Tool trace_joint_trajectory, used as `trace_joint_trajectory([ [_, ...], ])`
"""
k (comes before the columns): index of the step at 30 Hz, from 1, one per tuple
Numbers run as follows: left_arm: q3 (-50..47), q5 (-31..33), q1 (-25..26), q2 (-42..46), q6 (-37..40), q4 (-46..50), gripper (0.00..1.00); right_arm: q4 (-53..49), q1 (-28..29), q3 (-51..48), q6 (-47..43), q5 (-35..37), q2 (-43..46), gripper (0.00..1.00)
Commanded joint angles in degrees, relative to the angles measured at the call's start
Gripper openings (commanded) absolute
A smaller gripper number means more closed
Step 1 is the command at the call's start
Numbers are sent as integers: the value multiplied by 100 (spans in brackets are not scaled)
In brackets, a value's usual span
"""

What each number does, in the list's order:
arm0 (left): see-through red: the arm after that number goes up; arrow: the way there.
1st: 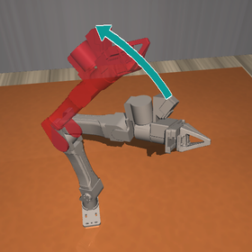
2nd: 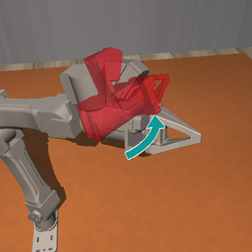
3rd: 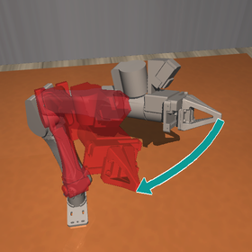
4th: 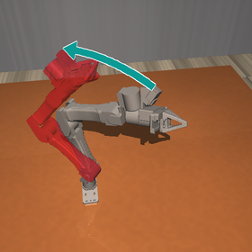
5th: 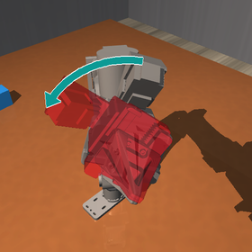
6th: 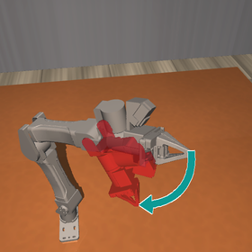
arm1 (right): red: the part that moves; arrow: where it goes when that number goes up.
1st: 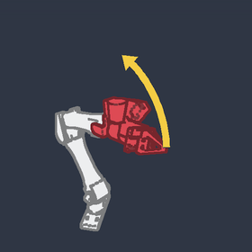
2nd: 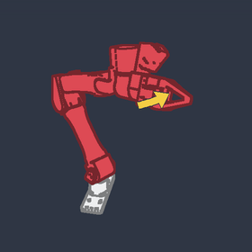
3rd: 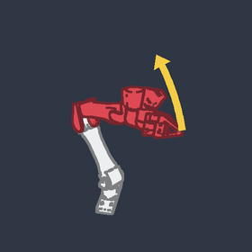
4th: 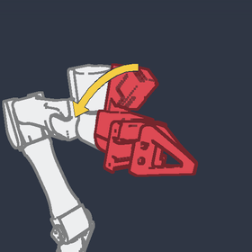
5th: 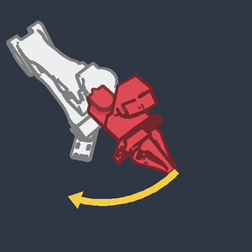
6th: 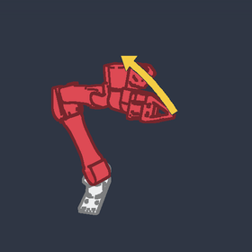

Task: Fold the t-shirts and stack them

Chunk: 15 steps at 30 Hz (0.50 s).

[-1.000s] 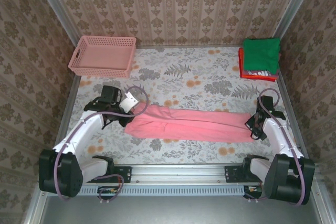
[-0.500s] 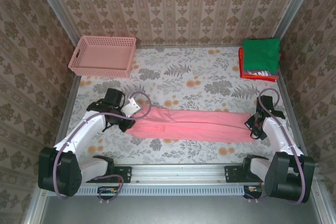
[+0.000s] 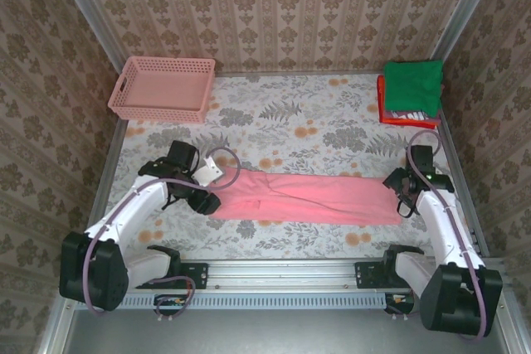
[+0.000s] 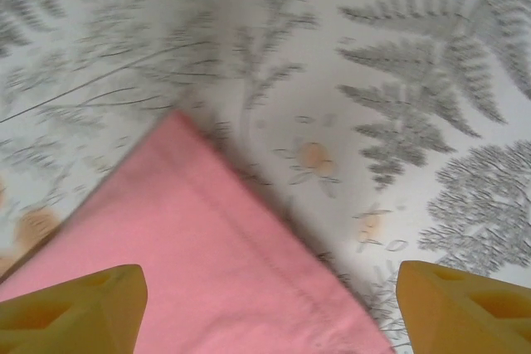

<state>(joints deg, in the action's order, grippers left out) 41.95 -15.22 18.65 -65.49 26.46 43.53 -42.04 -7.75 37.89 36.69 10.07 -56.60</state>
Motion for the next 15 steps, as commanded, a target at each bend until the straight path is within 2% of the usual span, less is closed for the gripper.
trace_joint_trajectory([
  [1, 119, -313, -73, 319, -406, -367, 86, 170, 675, 236, -452, -134, -45, 82],
  [3, 147, -322, -193, 428, -854, -647, 97, 488, 1168, 245, -500, -404, -165, 82],
  [4, 165, -275, -283, 462, -1176, -779, 100, 679, 1437, 245, -443, -562, -258, 82],
  [6, 227, -319, -508, 463, -1704, -948, 100, 1101, 1925, 252, -295, -898, -504, 82],
  [10, 318, -278, -737, 400, -3236, -1083, 100, 2022, 3046, 486, 68, -1229, -1249, 81],
  [15, -30, -432, -767, 361, -4736, -1338, 100, 2425, 4222, 1353, 234, -1465, -2572, 74],
])
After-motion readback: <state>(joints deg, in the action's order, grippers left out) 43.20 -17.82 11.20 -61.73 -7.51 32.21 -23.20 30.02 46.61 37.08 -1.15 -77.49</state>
